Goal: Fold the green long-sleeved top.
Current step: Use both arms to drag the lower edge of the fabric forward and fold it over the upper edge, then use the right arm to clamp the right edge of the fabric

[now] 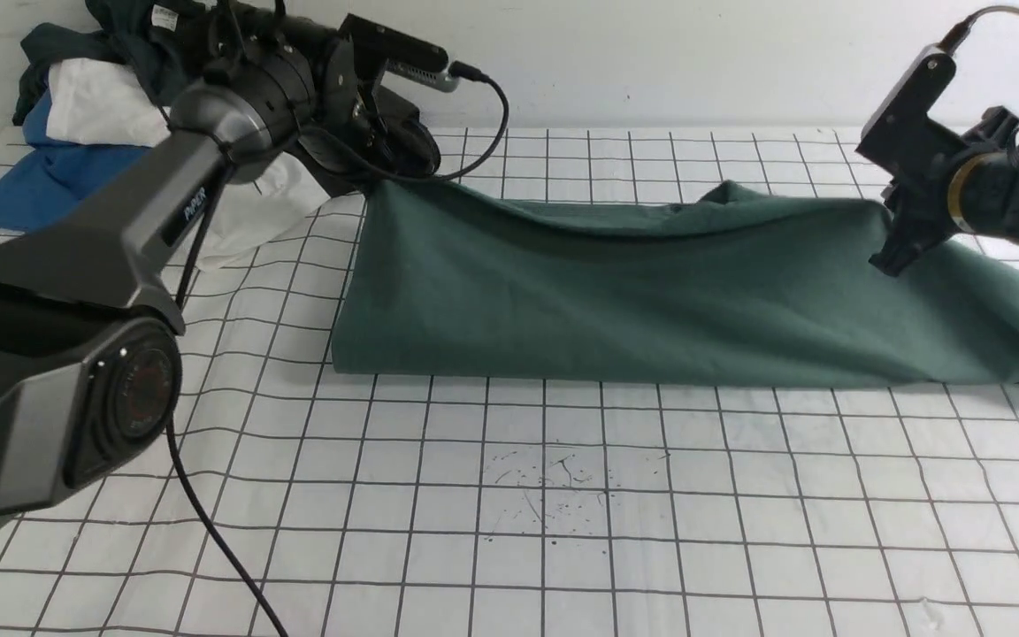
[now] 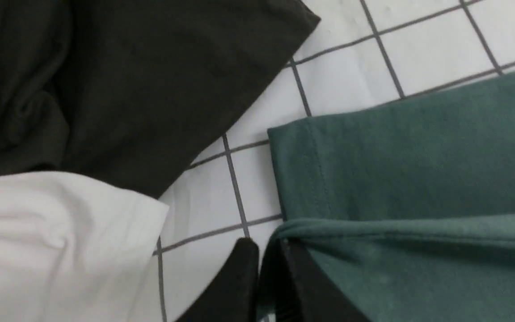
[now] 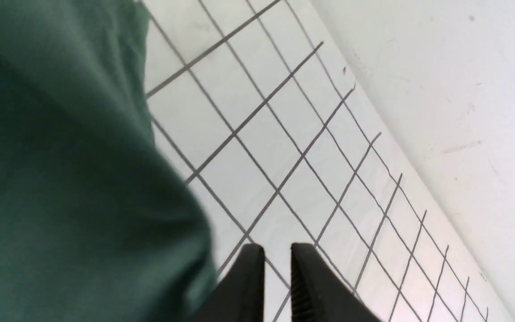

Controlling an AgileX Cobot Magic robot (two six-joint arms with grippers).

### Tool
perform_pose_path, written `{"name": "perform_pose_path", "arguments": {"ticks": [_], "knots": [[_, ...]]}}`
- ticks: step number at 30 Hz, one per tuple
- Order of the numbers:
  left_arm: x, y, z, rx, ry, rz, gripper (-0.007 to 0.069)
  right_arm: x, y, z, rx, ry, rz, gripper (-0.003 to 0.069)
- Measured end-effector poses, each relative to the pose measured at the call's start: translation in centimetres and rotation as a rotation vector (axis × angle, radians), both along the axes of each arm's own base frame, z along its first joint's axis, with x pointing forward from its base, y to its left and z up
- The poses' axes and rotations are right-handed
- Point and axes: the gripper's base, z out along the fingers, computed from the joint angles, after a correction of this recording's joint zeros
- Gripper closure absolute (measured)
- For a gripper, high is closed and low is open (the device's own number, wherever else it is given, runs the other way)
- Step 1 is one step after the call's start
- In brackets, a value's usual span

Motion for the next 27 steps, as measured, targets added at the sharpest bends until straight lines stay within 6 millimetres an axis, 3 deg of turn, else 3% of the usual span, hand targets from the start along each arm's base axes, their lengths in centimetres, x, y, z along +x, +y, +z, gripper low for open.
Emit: {"name": "perform_pose_path", "arguments": {"ticks": [3, 5, 7, 8, 11, 14, 16, 20, 21, 22, 23, 27], "knots": [[0.3, 0.2, -0.1, -0.007, -0.027, 0.006, 0.0469, 0.1, -0.2, 0.1, 0.036, -0.005, -0.03, 0.0453], [0.4, 0.4, 0.5, -0.018, -0.044, 0.02, 0.0358, 0.0, -0.7, 0.3, 0.082, -0.004, -0.12, 0.0372], [0.3, 0.5, 0.9, -0.019, -0.038, 0.026, 0.0324, -0.2, -0.9, 0.7, 0.117, -0.009, -0.178, 0.0356], [0.0, 0.6, 1.7, -0.028, -0.02, 0.033, 0.0288, -0.7, -1.0, 1.9, 0.198, -0.026, -0.292, 0.0355], [-1.0, 0.4, 3.8, -0.065, 0.034, 0.019, 0.0294, -1.9, 0.1, 4.7, 0.317, -0.043, -0.408, 0.0464], [-2.6, -0.7, 5.5, -0.149, 0.139, -0.088, 0.0398, -3.2, 3.4, 6.3, 0.398, 0.04, -0.376, 0.0624], [-3.3, -1.5, 5.5, -0.196, 0.197, -0.167, 0.0469, -3.5, 5.4, 5.4, 0.42, 0.132, -0.316, 0.0651], [-4.0, -3.6, 2.5, -0.258, 0.344, -0.317, 0.0608, -3.3, 9.2, 0.1, 0.467, 0.417, -0.141, 0.0671], [-4.1, -4.0, 1.6, -0.263, 0.373, -0.335, 0.062, -2.9, 9.7, -1.4, 0.477, 0.477, -0.113, 0.0671], [-4.1, -4.1, 1.5, -0.263, 0.378, -0.338, 0.0623, -2.9, 9.9, -1.7, 0.485, 0.488, -0.096, 0.0671], [-4.1, -4.6, 0.2, -0.262, 0.412, -0.352, 0.063, -1.7, 10.8, -3.6, 0.515, 0.541, -0.042, 0.0672], [-4.2, -5.3, -0.8, -0.261, 0.433, -0.365, 0.0632, 1.2, 11.8, -5.3, 0.583, 0.507, 0.001, 0.0673]]}}
